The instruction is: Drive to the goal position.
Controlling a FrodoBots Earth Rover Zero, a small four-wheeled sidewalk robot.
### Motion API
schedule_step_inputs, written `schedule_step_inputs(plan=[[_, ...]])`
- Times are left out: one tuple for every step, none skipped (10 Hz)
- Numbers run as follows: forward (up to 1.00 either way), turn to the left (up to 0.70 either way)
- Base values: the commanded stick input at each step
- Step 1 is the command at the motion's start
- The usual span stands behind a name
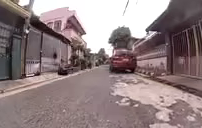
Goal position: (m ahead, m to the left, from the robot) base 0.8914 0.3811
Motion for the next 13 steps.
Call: schedule_step_inputs(plan=[[1.0, 0.0], [1.0, 0.0], [1.0, 0.0], [1.0, 0.0], [1.0, 0.0], [1.0, 0.0], [1.0, 0.0], [1.0, 0.0], [1.0, 0.0], [1.0, 0.0], [1.0, 0.0], [1.0, 0.0], [1.0, 0.0]])
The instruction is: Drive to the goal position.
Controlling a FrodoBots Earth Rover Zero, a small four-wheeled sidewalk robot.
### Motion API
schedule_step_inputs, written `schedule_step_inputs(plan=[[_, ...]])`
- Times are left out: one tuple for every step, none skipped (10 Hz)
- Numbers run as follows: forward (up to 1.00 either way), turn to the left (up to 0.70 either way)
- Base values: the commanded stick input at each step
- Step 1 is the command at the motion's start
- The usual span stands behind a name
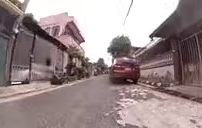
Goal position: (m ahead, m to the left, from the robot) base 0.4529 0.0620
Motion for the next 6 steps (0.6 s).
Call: schedule_step_inputs(plan=[[1.0, 0.0], [1.0, 0.0], [1.0, 0.0], [1.0, 0.0], [1.0, 0.0], [1.0, 0.0]])
